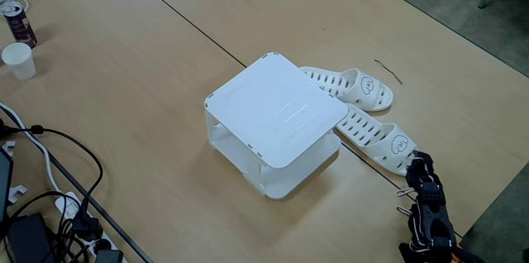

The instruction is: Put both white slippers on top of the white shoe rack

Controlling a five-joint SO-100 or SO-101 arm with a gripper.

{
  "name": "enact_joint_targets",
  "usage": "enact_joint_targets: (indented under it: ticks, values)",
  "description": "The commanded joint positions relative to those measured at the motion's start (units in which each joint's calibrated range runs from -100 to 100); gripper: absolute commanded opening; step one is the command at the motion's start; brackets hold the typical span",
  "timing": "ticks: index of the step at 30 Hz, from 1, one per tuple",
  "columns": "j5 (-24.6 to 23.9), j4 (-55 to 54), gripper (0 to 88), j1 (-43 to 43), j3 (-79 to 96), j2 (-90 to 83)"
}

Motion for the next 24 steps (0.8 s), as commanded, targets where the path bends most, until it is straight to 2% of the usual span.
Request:
enact_joint_targets:
  ticks: [1,4,9,13,24]
  values:
    - [0.4,-0.5,20.1,-1.3,-0.4,0.5]
    - [0.4,-3.8,20.1,-1.3,0.0,2.0]
    - [0.4,-16.3,20.2,-1.3,0.2,10.9]
    - [0.4,-24.8,25.0,-1.4,-0.3,18.2]
    - [0.4,-35.9,25.6,-1.4,-0.4,29.4]
